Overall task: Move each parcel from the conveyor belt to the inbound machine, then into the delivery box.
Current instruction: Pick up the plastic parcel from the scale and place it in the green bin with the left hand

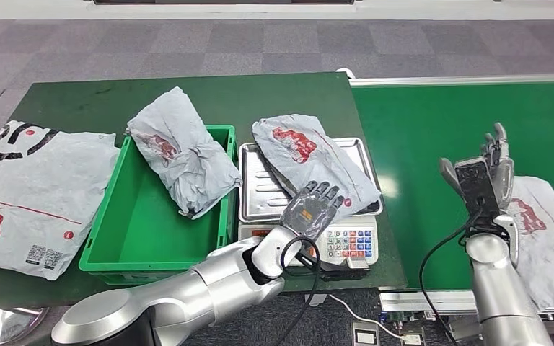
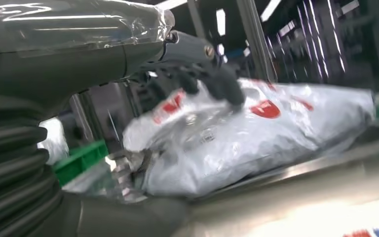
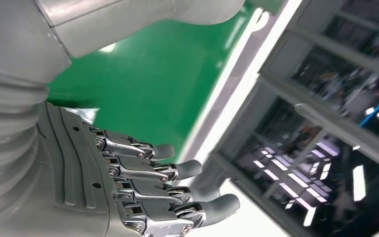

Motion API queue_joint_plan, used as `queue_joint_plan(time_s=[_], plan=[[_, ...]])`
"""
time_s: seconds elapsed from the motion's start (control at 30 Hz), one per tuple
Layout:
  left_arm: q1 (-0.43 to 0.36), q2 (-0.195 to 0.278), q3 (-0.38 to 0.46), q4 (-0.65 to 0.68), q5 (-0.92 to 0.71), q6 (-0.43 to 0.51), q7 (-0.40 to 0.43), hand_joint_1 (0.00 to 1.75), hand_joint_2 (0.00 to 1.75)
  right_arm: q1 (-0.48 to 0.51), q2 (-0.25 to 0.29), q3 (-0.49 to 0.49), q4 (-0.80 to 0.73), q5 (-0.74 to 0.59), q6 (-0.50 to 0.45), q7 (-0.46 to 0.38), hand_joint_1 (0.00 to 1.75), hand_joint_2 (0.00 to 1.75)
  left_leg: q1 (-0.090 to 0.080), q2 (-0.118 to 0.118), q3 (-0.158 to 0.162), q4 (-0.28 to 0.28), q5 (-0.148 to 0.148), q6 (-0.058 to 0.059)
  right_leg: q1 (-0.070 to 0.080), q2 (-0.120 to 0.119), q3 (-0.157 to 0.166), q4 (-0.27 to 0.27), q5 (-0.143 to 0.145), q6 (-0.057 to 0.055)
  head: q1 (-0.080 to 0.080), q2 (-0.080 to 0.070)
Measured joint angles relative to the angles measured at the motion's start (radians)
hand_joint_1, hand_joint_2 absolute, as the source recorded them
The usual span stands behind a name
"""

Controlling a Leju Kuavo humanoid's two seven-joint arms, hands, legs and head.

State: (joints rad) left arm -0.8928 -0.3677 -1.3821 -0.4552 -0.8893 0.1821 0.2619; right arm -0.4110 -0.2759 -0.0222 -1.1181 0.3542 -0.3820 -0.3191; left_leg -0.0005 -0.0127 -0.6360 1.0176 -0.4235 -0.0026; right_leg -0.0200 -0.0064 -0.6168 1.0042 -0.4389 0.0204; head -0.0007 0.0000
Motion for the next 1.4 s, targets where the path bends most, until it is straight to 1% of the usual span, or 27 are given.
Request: queue_joint_plan(time_s=[0.13,0.33,0.67,0.83,1.0,1.17,1.3,1.4], plan=[[-0.003,-0.003,0.000,-0.002,-0.034,0.019,0.008,1.75,1.75,-0.046,0.004,0.029,-0.003,0.009,0.005,0.011,0.00,1.75,0.000,0.000,0.001,0.000,0.001,0.000,0.000,-0.001,0.001,0.000,0.000,0.000,0.000,0.000],[-0.003,-0.003,0.000,-0.005,-0.047,0.037,0.007,1.75,1.75,-0.060,0.005,0.049,-0.004,0.005,-0.001,0.008,0.00,1.75,0.000,-0.001,0.001,0.000,0.001,0.001,0.000,-0.002,0.001,0.000,0.000,0.000,0.000,0.000],[-0.003,-0.002,0.000,-0.002,-0.061,0.144,0.004,1.75,1.75,-0.060,0.006,0.066,-0.033,0.009,-0.002,0.009,0.00,1.75,0.000,-0.001,0.001,0.000,0.001,0.001,0.000,-0.002,0.001,0.000,0.000,0.000,0.000,0.000],[-0.009,0.000,0.008,0.012,-0.055,0.195,-0.003,1.75,1.75,-0.074,-0.013,0.078,-0.033,-0.027,0.013,0.001,0.00,1.75,0.000,-0.001,0.001,0.000,0.001,0.001,0.000,-0.002,0.001,0.000,0.000,0.000,0.000,0.000],[-0.047,0.002,0.060,0.030,-0.052,0.249,-0.003,1.75,1.75,-0.089,-0.038,0.090,-0.032,-0.050,0.014,0.010,0.00,1.75,0.000,-0.001,0.001,0.000,0.001,0.001,0.000,-0.002,0.002,0.000,0.000,0.000,0.000,0.000],[-0.071,0.003,0.097,0.044,-0.061,0.273,-0.004,1.75,1.75,-0.082,-0.050,0.095,-0.034,-0.052,0.012,0.014,0.00,1.75,0.000,-0.001,0.001,0.000,0.001,0.001,0.000,-0.001,0.001,0.000,0.000,0.000,0.000,0.000],[-0.094,0.014,0.140,0.065,-0.107,0.384,0.033,1.75,1.75,-0.074,-0.057,0.096,-0.042,-0.053,0.012,0.024,0.00,1.75,0.000,-0.001,0.001,0.000,0.001,0.001,0.000,-0.001,0.001,0.000,0.000,0.000,0.000,0.000],[-0.139,0.056,0.209,0.072,-0.169,0.472,0.064,1.75,1.75,-0.077,-0.055,0.098,-0.040,-0.029,0.011,0.029,0.00,1.75,0.000,0.000,0.001,0.000,0.002,0.000,0.000,0.000,0.001,0.001,0.001,0.000,0.000,0.000]])
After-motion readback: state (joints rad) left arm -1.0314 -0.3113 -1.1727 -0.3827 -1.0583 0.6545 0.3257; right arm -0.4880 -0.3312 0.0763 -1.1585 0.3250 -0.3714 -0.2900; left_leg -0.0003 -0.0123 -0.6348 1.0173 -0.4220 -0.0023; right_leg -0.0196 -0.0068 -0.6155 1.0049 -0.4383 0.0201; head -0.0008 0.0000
